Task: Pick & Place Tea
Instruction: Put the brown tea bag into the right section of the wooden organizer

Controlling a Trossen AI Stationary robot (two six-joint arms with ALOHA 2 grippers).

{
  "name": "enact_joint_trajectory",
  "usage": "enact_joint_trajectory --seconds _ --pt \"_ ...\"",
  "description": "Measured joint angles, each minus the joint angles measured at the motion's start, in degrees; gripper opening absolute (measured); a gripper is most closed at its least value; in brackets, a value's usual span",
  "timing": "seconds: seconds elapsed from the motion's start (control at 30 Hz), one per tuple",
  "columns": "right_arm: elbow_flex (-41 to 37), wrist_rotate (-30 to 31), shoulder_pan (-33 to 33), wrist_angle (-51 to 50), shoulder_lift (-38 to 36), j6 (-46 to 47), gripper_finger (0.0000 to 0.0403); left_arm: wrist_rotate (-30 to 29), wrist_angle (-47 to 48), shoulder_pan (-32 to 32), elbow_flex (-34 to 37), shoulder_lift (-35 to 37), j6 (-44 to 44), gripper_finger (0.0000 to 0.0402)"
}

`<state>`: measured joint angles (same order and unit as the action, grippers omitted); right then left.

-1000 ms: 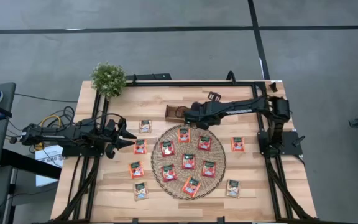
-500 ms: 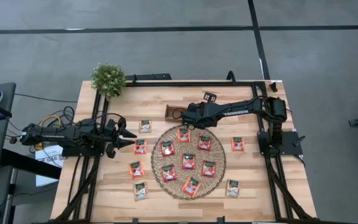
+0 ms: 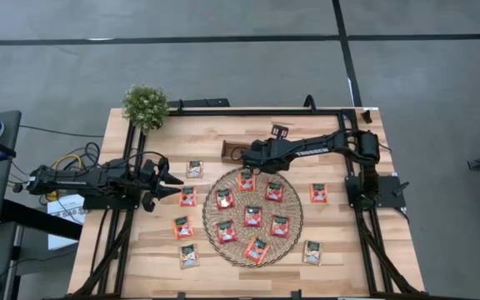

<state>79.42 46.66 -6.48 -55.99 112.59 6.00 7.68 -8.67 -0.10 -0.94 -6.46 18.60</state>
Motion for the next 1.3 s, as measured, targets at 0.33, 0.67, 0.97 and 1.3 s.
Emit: enact_joint_trajectory --seconds 0.33,0.67,0.97,1.3 --pt "0.00 -0.20 -0.11 -0.07 0.29 1.07 0.0000 0.00 0.00 0.00 -0.01 -0.01 -0.01 0.0128" --pt "0.00 -1.58 -0.09 -0.11 0.29 1.07 0.0000 0.00 -0.01 0.00 0.00 0.00 0.12 0.0128" --pt "0.00 -1.66 -0.55 -0.15 0.29 1.07 0.0000 0.00 0.00 0.00 0.00 -0.01 0.26 0.0128" --pt "0.00 -3.54 -0.81 -0.11 0.27 1.05 0.0000 0.00 -0.01 0.00 0.00 0.00 0.24 0.0128"
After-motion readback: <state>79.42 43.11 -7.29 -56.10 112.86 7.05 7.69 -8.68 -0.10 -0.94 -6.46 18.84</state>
